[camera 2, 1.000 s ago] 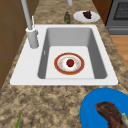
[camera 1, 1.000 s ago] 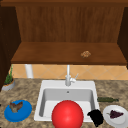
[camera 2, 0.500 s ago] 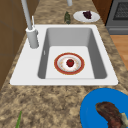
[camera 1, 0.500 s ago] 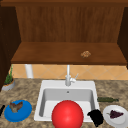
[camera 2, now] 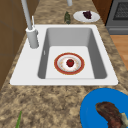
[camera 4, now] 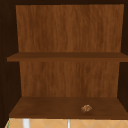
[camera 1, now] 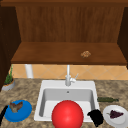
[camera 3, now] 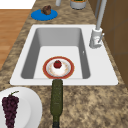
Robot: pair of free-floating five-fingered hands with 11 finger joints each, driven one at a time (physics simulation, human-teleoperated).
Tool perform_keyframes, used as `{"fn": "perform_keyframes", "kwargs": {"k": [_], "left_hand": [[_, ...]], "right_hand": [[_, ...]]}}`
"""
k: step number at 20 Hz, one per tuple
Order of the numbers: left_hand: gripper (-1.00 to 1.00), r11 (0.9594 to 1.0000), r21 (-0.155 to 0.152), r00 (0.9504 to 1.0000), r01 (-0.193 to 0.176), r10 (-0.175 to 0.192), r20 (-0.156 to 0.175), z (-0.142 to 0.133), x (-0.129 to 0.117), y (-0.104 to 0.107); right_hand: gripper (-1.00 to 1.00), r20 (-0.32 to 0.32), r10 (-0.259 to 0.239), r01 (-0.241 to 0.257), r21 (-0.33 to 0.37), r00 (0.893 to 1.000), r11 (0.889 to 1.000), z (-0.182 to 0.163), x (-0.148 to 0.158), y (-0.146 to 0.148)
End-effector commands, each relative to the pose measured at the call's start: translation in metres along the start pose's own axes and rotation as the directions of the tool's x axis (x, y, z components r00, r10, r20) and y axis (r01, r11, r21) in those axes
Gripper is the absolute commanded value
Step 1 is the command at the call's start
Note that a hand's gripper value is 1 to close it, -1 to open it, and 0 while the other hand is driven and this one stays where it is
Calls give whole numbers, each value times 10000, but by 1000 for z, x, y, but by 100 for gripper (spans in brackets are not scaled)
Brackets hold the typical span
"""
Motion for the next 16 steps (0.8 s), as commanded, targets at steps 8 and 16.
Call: {"fn": "perform_keyframes", "kwargs": {"k": [8, 16], "left_hand": [[-100, 9817, -1768, 9971, -703, 637, -427, -2, -8, -9], [-100, 9609, -2586, 9946, -992, 877, -554, -4, -9, -15]], "right_hand": [[0, 0, 0, 0, 0, 10000, 10000, 0, 0, 0], [0, 0, 0, 0, 0, 10000, 10000, 0, 0, 0]]}}
